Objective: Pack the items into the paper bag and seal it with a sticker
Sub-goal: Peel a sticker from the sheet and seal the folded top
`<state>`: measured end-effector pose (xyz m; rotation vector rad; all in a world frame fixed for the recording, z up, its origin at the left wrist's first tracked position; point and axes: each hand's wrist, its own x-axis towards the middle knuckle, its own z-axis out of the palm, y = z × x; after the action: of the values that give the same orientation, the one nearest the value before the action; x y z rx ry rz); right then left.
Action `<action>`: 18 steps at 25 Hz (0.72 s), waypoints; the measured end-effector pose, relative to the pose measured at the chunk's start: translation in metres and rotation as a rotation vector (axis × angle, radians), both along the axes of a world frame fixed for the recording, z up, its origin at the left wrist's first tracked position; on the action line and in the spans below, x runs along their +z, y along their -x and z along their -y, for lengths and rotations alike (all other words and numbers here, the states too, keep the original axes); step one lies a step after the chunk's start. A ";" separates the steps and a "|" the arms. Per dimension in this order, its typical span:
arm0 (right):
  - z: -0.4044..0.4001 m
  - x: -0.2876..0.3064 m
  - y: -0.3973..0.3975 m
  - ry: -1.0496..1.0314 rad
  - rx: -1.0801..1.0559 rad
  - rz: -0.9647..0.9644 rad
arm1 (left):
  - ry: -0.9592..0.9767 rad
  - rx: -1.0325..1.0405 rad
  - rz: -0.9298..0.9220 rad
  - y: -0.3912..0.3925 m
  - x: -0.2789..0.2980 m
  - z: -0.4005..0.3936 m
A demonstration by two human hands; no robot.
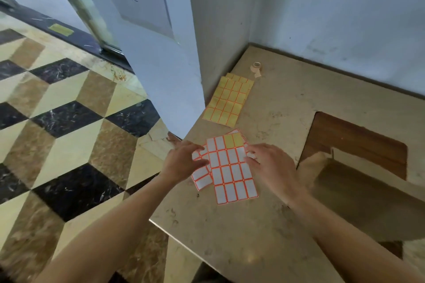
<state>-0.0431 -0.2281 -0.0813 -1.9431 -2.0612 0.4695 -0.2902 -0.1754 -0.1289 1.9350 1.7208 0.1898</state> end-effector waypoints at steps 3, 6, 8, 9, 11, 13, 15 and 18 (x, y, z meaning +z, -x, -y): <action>-0.021 -0.040 0.016 0.189 -0.047 0.021 | 0.077 -0.005 -0.089 -0.015 -0.015 -0.015; -0.036 -0.068 0.023 0.272 -0.095 0.100 | 0.111 -0.006 -0.161 -0.029 -0.025 -0.029; -0.044 -0.078 0.026 0.278 -0.129 0.113 | 0.106 -0.004 -0.194 -0.036 -0.030 -0.038; -0.046 -0.081 0.027 0.269 -0.132 0.129 | 0.100 -0.001 -0.206 -0.039 -0.034 -0.040; -0.048 -0.084 0.029 0.254 -0.106 0.164 | 0.065 0.004 -0.215 -0.044 -0.039 -0.042; -0.049 -0.087 0.030 0.253 -0.085 0.175 | 0.039 0.029 -0.181 -0.048 -0.042 -0.045; -0.050 -0.087 0.030 0.260 -0.096 0.127 | 0.054 0.061 -0.135 -0.050 -0.043 -0.049; -0.053 -0.088 0.032 0.271 -0.158 -0.009 | 0.100 0.059 -0.136 -0.050 -0.043 -0.055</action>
<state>-0.0753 -0.1753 -0.1692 -2.2286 -1.9007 0.7534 -0.2407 -0.1208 -0.1716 1.8630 1.8401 -0.0069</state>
